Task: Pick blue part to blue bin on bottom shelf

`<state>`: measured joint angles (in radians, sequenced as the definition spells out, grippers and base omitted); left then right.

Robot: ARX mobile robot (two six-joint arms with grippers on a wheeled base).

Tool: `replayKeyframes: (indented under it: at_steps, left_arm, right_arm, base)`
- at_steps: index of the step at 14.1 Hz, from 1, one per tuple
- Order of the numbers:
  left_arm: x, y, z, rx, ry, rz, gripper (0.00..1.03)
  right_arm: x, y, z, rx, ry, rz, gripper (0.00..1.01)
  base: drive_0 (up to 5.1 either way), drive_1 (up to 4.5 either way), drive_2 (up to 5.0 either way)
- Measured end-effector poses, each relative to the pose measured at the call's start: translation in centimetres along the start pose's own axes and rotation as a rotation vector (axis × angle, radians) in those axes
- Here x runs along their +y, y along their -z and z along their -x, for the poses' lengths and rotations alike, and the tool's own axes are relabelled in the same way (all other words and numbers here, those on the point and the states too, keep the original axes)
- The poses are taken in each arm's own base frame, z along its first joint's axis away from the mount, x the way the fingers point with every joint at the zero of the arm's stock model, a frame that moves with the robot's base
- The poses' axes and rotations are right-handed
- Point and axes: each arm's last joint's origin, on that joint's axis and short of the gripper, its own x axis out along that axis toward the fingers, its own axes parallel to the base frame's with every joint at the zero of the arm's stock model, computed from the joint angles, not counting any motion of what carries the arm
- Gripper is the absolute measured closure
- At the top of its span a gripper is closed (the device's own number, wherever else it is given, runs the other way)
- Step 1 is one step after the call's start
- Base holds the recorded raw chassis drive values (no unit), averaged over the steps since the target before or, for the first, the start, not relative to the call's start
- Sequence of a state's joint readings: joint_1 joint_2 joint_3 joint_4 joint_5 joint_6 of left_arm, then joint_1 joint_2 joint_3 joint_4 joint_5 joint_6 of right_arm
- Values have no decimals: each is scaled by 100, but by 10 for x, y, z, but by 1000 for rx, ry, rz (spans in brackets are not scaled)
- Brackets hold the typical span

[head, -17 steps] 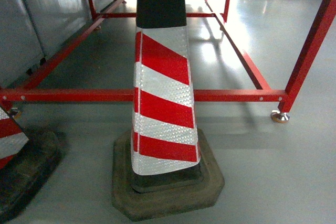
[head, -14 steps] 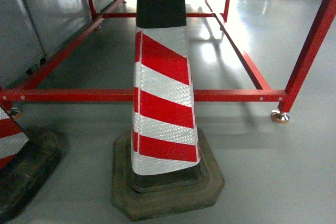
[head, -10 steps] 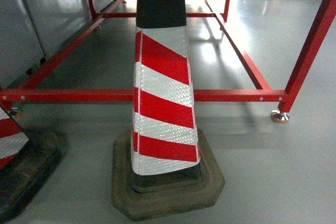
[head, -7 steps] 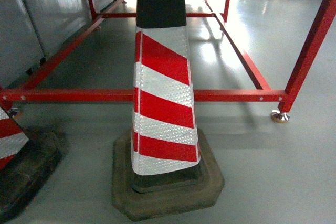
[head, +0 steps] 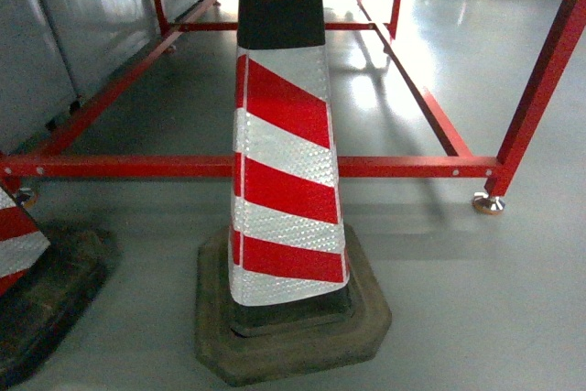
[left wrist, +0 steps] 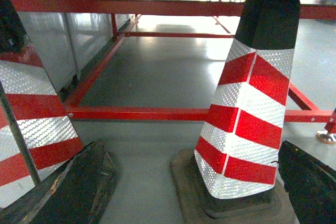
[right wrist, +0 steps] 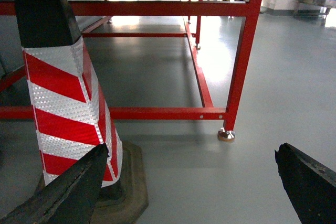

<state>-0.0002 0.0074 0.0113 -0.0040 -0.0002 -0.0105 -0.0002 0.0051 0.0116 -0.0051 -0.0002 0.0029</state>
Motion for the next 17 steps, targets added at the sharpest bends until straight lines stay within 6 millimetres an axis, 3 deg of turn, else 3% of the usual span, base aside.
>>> replayKeyframes:
  at_steps: [17]
  left_arm:
    - [0, 0, 0, 0, 0, -1, 5]
  right_arm:
    - [0, 0, 0, 0, 1, 0, 3]
  base:
    - [0, 0, 0]
